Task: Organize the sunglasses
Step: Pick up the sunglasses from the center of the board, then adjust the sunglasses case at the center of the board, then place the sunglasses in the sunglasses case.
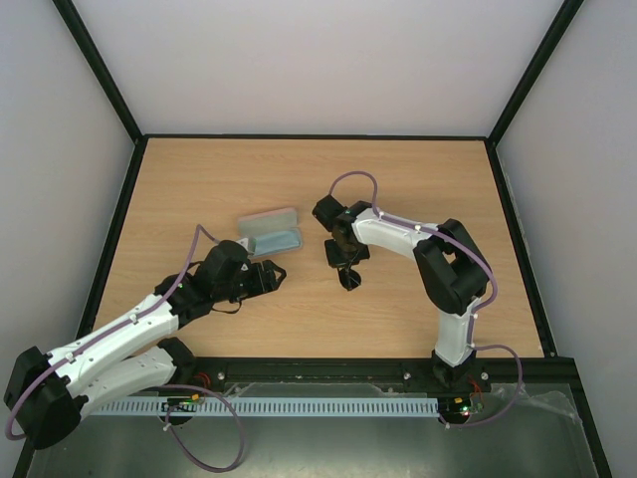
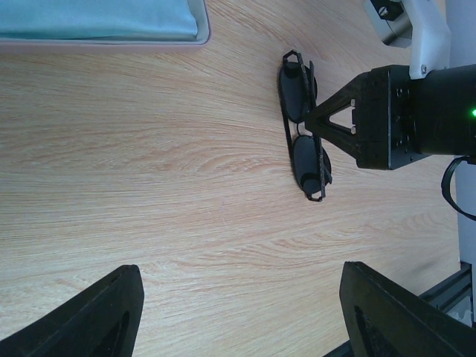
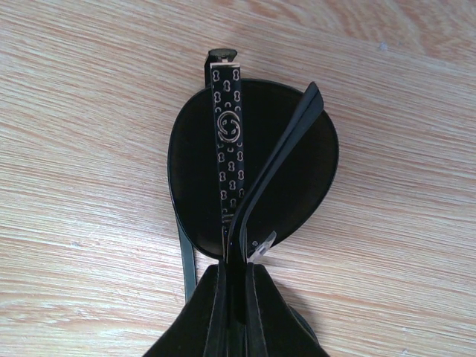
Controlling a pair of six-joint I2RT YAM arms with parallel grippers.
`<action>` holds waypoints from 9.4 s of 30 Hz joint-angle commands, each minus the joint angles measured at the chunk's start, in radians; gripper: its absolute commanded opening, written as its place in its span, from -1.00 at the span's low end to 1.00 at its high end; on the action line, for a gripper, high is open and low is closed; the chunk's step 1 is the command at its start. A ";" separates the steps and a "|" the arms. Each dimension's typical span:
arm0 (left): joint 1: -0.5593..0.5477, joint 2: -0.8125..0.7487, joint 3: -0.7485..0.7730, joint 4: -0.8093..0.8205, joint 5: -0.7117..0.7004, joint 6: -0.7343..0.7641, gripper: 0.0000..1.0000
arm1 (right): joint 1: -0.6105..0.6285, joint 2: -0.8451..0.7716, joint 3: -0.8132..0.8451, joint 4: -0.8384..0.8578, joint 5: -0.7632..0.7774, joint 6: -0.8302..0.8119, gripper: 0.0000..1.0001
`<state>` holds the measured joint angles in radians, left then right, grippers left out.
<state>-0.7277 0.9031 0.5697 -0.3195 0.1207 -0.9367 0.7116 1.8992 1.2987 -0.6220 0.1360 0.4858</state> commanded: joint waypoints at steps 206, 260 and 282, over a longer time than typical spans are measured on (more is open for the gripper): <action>0.339 1.040 0.475 0.467 0.083 -0.147 -0.81 | 0.079 -0.055 0.407 -0.179 -0.177 -0.213 -0.97; 0.552 -0.005 0.057 -0.085 0.136 0.135 0.98 | 0.207 0.077 0.460 -0.253 -0.152 -0.182 -0.97; 0.564 -0.077 0.055 -0.131 0.145 0.139 0.98 | 0.241 0.177 0.465 -0.188 -0.065 -0.174 -0.97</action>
<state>-0.1730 0.8379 0.6052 -0.4351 0.2485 -0.8108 0.9440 2.0590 1.7428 -0.8043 0.0349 0.3172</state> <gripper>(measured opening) 0.988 0.052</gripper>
